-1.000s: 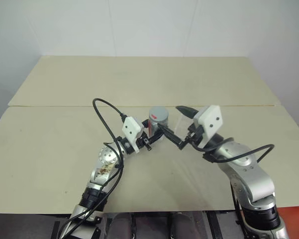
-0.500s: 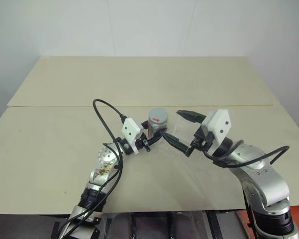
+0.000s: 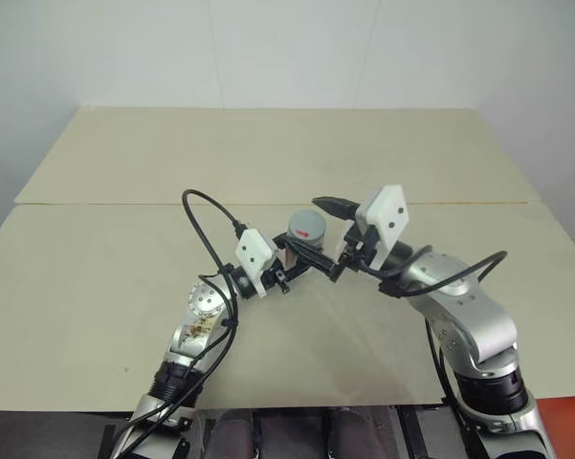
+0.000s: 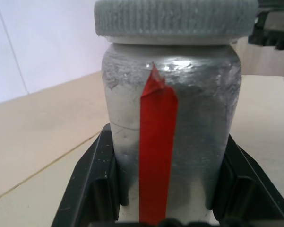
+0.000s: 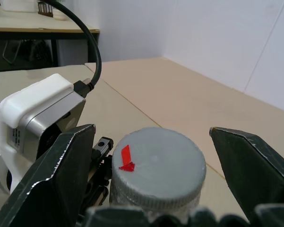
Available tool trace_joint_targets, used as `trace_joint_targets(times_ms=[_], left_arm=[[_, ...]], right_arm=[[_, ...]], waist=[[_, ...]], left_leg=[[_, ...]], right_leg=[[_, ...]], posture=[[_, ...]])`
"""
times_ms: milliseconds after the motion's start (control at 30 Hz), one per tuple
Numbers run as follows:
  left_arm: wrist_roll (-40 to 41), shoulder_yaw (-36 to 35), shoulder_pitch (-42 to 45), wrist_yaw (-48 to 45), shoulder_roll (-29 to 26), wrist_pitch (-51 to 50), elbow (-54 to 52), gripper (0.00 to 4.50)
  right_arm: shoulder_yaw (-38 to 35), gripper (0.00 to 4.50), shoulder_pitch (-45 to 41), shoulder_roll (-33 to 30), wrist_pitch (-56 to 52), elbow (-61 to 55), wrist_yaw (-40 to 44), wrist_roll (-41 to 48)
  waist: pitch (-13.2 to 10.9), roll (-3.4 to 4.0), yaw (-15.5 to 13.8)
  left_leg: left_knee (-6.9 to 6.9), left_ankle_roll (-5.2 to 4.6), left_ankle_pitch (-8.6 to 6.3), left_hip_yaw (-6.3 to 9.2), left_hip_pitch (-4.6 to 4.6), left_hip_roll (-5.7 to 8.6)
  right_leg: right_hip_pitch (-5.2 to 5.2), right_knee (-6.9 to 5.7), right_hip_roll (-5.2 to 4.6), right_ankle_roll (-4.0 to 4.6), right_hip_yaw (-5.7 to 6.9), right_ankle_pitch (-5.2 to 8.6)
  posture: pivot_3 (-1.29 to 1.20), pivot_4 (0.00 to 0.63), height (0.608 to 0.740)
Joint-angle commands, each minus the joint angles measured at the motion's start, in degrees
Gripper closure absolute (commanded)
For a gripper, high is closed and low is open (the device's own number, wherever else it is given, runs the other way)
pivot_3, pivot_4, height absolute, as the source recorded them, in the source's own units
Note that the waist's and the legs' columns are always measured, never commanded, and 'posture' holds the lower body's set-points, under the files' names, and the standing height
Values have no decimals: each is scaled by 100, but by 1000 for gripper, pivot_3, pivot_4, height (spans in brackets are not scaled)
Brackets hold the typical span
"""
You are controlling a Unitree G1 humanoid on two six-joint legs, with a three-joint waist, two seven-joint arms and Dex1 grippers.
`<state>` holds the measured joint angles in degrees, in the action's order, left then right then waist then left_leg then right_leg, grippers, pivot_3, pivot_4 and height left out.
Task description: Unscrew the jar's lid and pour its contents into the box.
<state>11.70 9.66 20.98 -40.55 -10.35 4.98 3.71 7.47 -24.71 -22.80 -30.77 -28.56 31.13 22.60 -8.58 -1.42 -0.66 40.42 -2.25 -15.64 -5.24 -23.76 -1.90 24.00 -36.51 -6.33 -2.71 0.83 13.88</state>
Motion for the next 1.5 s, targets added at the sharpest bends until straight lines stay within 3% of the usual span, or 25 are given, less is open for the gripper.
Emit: trace_joint_targets(times_ms=[33, 233, 367, 667, 800, 1100, 1500], left_arm=[[24, -6, -23, 54, 55, 128, -182, 2514], [23, -23, -34, 58, 69, 148, -160, 2514], [44, -25, -18, 67, 112, 142, -127, 2514], [46, -24, -2, 44, 124, 126, -111, 2514], [54, -29, 1, 43, 121, 110, -122, 2514], [61, -43, -1, 40, 99, 85, -133, 2514], [99, 15, -77, -45, 83, 4, -201, 2514]], right_arm=[[-46, 21, -103, 26, -70, -74, -17, 42], [-88, 21, -83, 32, -190, -74, -17, 111], [-122, 937, -59, 91, -227, -100, -126, 98], [-126, 937, -30, 81, -209, -94, -206, 84], [-96, 1717, -5, 76, -181, -94, -225, 31], [-98, 1717, -40, 136, -162, -65, -244, 6], [-547, 1717, -274, 389, -378, -60, -209, 713]], waist=[[0, 0, 6], [0, 0, 7], [0, 0, 6], [0, 0, 7], [0, 0, 7], [0, 0, 7], [0, 0, 10]], left_leg=[[0, -2, -1, 0, 0, 0], [0, -3, -2, 1, 0, -1], [0, -3, -2, 0, 0, -1], [0, -3, -2, 0, 0, -1], [0, -4, -2, 0, 0, -1], [0, -4, -2, 0, 0, -1], [0, -4, -2, 0, 0, -2]], right_leg=[[0, 0, 0, 0, -1, 0], [2, -5, 0, 0, -1, 0], [2, -4, 0, 0, -1, 0], [2, -5, 0, 0, -1, 0], [2, -4, 0, 0, -1, 0], [2, -4, 0, 0, -1, 0], [2, -5, 0, 0, -1, 0]], posture=[[0, 150, 740], [0, 150, 740], [0, 150, 740], [0, 150, 740], [0, 150, 740], [0, 150, 740], [0, 150, 740]])
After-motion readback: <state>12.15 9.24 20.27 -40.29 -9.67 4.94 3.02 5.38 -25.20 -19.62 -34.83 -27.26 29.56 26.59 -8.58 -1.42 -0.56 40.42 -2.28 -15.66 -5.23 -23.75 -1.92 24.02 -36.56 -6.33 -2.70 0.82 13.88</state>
